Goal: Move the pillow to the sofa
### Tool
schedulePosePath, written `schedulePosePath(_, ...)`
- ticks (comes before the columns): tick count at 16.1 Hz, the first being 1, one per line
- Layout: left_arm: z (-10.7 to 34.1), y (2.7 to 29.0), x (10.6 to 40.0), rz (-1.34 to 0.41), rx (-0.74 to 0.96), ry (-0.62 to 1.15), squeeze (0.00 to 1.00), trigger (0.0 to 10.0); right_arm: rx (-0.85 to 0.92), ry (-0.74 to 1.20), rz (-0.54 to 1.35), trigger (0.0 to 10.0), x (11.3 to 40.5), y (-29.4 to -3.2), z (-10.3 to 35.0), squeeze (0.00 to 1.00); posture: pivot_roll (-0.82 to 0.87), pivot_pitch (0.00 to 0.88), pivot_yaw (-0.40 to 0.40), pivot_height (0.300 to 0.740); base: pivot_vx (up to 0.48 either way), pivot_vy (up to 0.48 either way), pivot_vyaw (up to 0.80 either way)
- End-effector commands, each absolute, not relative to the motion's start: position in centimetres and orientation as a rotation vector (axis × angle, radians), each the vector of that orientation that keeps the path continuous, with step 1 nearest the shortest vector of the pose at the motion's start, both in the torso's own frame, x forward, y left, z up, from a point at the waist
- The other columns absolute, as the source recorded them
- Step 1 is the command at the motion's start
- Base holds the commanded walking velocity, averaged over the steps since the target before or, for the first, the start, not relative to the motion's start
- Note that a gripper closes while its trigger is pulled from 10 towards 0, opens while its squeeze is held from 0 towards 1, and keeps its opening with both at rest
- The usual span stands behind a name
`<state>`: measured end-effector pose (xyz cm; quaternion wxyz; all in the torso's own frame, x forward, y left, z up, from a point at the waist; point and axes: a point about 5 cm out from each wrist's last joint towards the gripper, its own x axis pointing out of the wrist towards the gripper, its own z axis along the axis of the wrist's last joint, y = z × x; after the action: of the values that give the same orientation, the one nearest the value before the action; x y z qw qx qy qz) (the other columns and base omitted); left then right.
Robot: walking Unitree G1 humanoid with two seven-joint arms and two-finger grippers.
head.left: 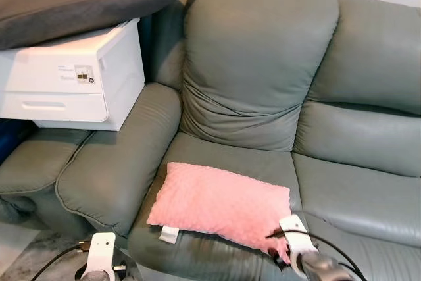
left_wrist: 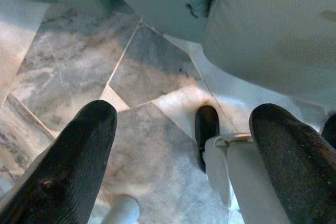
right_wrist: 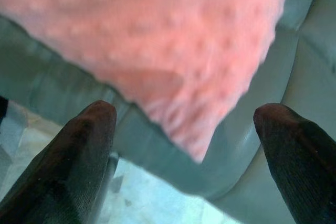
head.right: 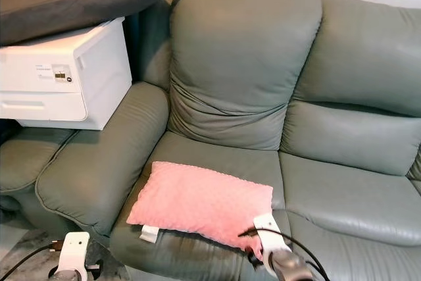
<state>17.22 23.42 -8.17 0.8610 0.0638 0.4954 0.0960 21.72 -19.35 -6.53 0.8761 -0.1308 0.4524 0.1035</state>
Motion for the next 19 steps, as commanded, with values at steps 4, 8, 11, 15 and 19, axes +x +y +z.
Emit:
schedulePosePath(4,-8.2,23.0,17.5,0.155,0.185,1.05,0.0,10.0,-0.323,0.941,0.217,10.0,21.8,-21.8,-5.9,0.0,0.11,0.0,-0.077,0.74,0.0,0.0,0.0)
schedulePosePath(8,-8.8,23.6,15.7,0.145,0.217,1.107,0.0,10.0,-0.213,0.953,0.161,10.0,21.1,-19.7,-6.9,0.0,0.13,0.0,-0.059,0.74,0.0,0.0,0.0)
schedulePosePath(11,-9.1,23.8,14.8,0.139,0.223,1.131,0.0,10.0,-0.232,0.984,0.191,10.0,19.9,-18.2,-7.7,0.0,0.12,0.0,-0.047,0.74,0.0,0.0,0.23)
schedulePosePath(15,-9.2,24.0,14.5,0.125,0.241,1.139,0.0,10.0,-0.286,1.01,0.235,10.0,19.0,-18.0,-8.2,0.0,0.11,0.0,-0.041,0.74,0.0,0.0,0.0)
schedulePosePath(19,-8.9,24.1,15.2,0.11,0.271,1.128,0.0,10.0,-0.313,1.016,0.245,10.0,18.7,-18.5,-8.3,0.0,0.12,0.0,-0.041,0.74,0.0,0.0,0.0)
